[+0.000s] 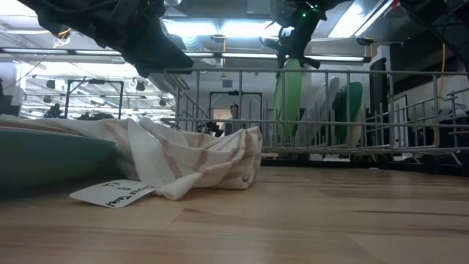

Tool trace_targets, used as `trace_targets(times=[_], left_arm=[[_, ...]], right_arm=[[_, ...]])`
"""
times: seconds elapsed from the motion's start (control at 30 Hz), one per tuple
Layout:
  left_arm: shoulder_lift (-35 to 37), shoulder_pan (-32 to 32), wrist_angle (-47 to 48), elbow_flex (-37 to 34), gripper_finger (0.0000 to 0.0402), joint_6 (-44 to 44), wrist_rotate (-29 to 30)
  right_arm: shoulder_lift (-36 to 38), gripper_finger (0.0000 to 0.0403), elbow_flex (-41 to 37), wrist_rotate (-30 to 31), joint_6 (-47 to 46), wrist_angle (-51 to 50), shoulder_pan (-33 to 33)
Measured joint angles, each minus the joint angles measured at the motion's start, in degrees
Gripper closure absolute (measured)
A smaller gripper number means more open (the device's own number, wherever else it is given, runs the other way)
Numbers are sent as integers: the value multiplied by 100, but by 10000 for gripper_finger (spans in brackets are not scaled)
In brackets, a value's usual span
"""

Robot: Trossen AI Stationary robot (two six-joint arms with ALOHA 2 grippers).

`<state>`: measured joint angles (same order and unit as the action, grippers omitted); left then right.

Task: Sort dishes
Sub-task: Put the light green plate into the dish rack

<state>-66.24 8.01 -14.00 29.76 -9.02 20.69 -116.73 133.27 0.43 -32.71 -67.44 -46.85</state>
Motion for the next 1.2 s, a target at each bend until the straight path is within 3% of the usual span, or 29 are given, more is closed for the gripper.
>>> trace_targets(times=[0.33,0.47,0.6,0.8,0.87,1.07,1.2], left_arm=[[0,0,7,0,279,0,2],[0,0,10,0,279,0,2],[0,0,11,0,279,0,2],[0,0,11,0,279,0,4],[0,0,11,0,279,0,4],[0,0,11,0,279,0,4],[0,0,11,0,279,0,4]], right_arm=[[0,294,2,1,9,-8,0],[5,281,2,-166,657,56,-4],[22,217,2,-210,798,110,-9],[29,44,4,-92,922,156,-4],[31,15,5,-126,920,155,-4],[33,61,7,-381,1185,122,4],[37,63,9,-553,1259,-124,0]])
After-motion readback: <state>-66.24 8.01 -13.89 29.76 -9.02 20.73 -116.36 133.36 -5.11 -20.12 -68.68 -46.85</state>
